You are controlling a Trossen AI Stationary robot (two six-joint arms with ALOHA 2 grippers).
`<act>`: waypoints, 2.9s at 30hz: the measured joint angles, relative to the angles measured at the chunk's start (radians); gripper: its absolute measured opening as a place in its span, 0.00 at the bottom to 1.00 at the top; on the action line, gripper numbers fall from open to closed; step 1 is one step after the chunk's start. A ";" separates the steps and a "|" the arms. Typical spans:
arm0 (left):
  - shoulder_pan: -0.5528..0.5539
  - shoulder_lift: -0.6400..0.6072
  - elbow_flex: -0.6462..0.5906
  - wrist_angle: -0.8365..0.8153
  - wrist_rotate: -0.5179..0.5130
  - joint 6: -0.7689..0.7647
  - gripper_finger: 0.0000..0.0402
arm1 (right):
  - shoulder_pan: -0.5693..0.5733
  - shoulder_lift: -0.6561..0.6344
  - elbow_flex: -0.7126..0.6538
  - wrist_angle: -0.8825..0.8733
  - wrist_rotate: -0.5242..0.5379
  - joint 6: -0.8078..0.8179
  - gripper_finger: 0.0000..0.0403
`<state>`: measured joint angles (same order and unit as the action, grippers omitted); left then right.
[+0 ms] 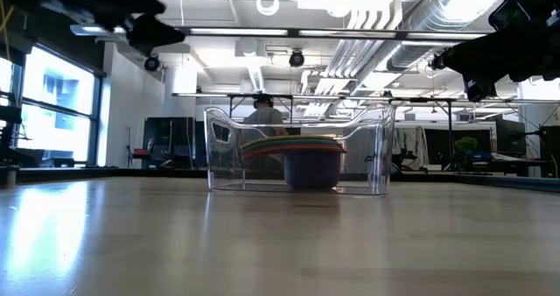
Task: Nest measuring cups in basket
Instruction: Return to Home Position
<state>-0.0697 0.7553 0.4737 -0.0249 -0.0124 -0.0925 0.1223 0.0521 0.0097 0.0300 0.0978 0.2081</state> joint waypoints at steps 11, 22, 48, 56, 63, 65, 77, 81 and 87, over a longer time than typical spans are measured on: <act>-0.035 -0.440 -0.325 0.035 0.001 0.105 0.71 | 0.000 0.000 0.000 0.000 0.000 0.000 0.25; -0.033 -0.625 -0.462 0.044 -0.050 0.266 0.71 | 0.000 0.000 0.000 0.000 0.000 0.000 0.25; -0.009 -0.616 -0.462 0.051 -0.103 0.295 0.71 | 0.000 0.000 0.000 0.000 0.000 0.000 0.25; -0.009 -0.616 -0.462 0.051 -0.103 0.295 0.71 | 0.000 0.000 0.000 0.000 0.000 0.000 0.25; -0.009 -0.616 -0.462 0.051 -0.103 0.295 0.71 | 0.000 0.000 0.000 0.000 0.000 0.000 0.25; -0.009 -0.616 -0.462 0.051 -0.103 0.295 0.71 | 0.000 0.000 0.000 0.000 0.000 0.000 0.25; -0.009 -0.616 -0.461 0.051 -0.103 0.295 0.71 | 0.000 0.000 0.000 0.000 0.000 0.000 0.25; -0.009 -0.616 -0.461 0.051 -0.103 0.295 0.71 | 0.000 0.000 0.000 0.000 0.000 0.000 0.25; -0.009 -0.616 -0.461 0.051 -0.103 0.294 0.71 | 0.000 0.000 0.000 0.000 0.000 0.000 0.25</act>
<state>-0.0788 0.1390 0.0128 0.0265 -0.1156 0.2020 0.1220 0.0517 0.0097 0.0299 0.0978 0.2081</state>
